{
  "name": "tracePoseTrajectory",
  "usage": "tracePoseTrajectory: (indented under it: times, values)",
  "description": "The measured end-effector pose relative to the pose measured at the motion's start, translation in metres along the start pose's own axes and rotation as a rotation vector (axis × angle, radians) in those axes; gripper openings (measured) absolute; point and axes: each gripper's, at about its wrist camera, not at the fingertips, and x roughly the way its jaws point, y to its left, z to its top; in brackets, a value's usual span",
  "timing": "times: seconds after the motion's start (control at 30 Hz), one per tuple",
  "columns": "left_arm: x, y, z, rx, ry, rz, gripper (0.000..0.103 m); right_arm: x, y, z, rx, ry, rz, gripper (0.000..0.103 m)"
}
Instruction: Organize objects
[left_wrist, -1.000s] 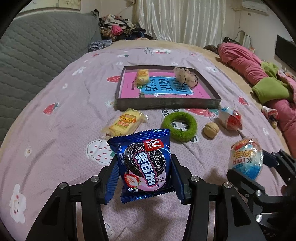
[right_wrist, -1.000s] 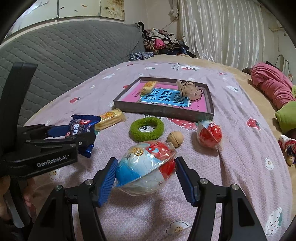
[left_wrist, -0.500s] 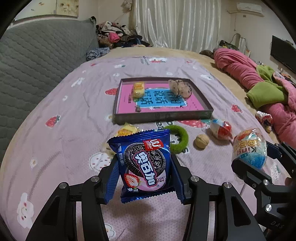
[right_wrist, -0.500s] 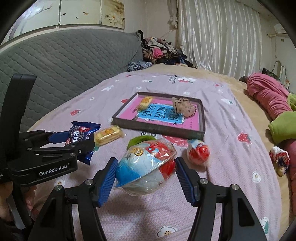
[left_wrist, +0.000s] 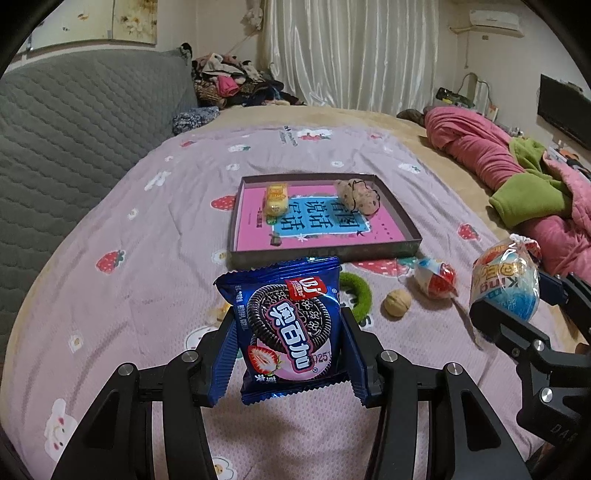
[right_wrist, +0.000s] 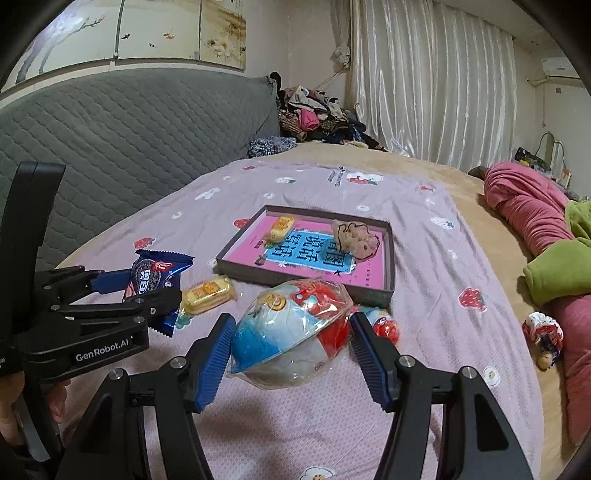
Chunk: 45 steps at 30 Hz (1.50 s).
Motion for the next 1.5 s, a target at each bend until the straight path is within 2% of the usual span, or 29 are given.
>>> tracePoseTrajectory:
  times: [0.43,1.5]
  values:
    - [-0.003,-0.005,0.015,0.016,-0.014,0.0,0.053,-0.01,-0.004,0.025,-0.016,-0.035,-0.021,0.064]
    - [0.029,-0.008,0.109,0.049,-0.058,0.005,0.053,0.02,-0.042,0.103,-0.034,-0.091,-0.067,0.064]
